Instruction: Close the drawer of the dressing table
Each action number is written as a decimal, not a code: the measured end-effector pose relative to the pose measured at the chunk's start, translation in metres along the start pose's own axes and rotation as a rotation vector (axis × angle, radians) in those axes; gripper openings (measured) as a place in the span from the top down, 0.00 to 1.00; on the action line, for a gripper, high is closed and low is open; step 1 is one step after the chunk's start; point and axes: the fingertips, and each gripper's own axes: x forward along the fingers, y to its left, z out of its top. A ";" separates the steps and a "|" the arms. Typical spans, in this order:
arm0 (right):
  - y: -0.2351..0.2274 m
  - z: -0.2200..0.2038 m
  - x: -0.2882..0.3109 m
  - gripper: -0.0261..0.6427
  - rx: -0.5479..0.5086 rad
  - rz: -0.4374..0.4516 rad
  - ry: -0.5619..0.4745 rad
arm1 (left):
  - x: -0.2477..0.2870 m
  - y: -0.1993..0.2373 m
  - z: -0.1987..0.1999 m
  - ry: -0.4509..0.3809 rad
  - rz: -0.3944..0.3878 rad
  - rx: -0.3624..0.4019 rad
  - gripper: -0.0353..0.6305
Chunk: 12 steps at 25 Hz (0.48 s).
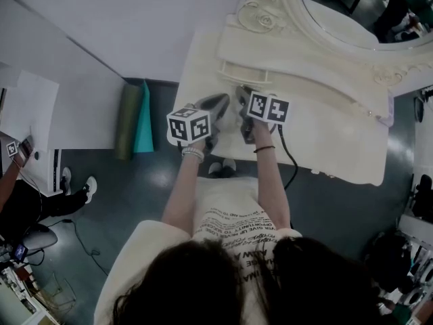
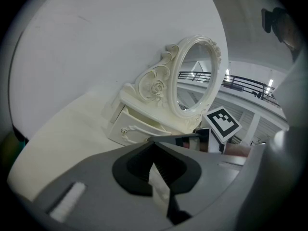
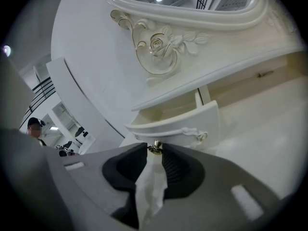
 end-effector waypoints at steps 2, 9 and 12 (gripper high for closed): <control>-0.001 0.001 0.000 0.82 -0.001 0.001 0.000 | 0.002 0.000 0.001 -0.001 0.000 0.001 0.96; -0.004 0.009 0.003 0.82 -0.005 0.007 -0.003 | 0.009 0.002 0.005 -0.001 0.000 0.002 0.96; -0.005 0.011 0.004 0.82 -0.005 0.008 -0.001 | 0.012 0.003 0.007 -0.001 -0.001 0.001 0.96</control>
